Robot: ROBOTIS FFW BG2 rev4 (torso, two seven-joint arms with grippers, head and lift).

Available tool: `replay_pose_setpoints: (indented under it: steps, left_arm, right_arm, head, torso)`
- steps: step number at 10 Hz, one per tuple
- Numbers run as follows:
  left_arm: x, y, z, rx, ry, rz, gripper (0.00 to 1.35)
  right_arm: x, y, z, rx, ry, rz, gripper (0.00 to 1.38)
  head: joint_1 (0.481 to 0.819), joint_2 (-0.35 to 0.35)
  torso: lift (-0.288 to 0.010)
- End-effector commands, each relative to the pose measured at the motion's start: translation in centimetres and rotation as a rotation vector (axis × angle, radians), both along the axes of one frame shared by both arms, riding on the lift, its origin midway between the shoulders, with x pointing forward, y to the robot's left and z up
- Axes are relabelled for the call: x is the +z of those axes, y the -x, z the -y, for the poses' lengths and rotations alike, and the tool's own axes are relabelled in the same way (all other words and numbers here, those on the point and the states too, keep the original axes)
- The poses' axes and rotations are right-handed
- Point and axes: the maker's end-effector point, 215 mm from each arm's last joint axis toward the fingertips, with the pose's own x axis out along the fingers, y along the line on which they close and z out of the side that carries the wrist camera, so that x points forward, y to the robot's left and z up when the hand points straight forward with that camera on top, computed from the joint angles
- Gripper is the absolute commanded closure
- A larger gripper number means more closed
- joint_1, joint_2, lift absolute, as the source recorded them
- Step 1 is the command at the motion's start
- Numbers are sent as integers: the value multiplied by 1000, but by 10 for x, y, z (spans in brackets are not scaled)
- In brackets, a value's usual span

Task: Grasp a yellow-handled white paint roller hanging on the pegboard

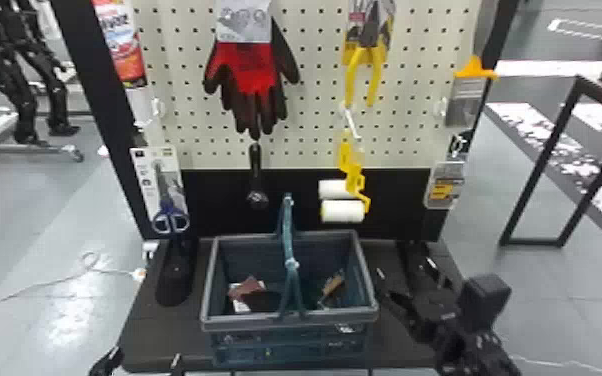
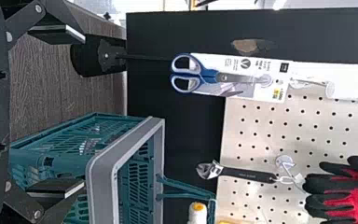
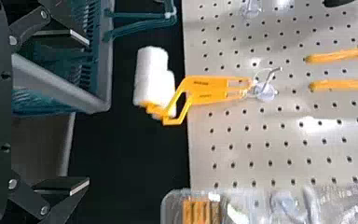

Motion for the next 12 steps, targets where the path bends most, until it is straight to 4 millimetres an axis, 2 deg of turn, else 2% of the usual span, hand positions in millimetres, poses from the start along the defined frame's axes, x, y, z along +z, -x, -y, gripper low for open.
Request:
replay_pose_setpoints:
  steps: [1,3,4,7,8,10,12]
  left_arm:
    - [1,-3,2,-5,2,1,209]
    - [1,-5,4,-9,4,3,209]
    - [1,-8,6,-11,7,3,209]
    - [6,-18,17,-30,15,18,209]
    - [4,-19,20,-36,16,16,209]
    - [4,-28,32,-61,22,18,209]
    - [4,-31,37,-67,28,19,209]
  right_arm:
    - [16,-24,-8,46,14,12,245]
    - [30,-49,-12,95,3,1,239]
    - [29,-60,-16,137,-40,-19,236]
    - [52,-93,-25,225,-13,-13,233]
    - [74,-110,-21,243,-16,-1,233]
    - [77,-121,-14,261,-9,-26,233]
    - [74,-123,-34,332,-48,-75,233]
  head:
    - [549,0]
    - [549,0]
    - [549,0]
    - [549,0]
    - [549,0]
    - [549,0]
    - [549,0]
  torso:
    - [-100]
    - [-100]
    - [-100]
    - [-100]
    - [-100]
    - [-100]
    - [-100]
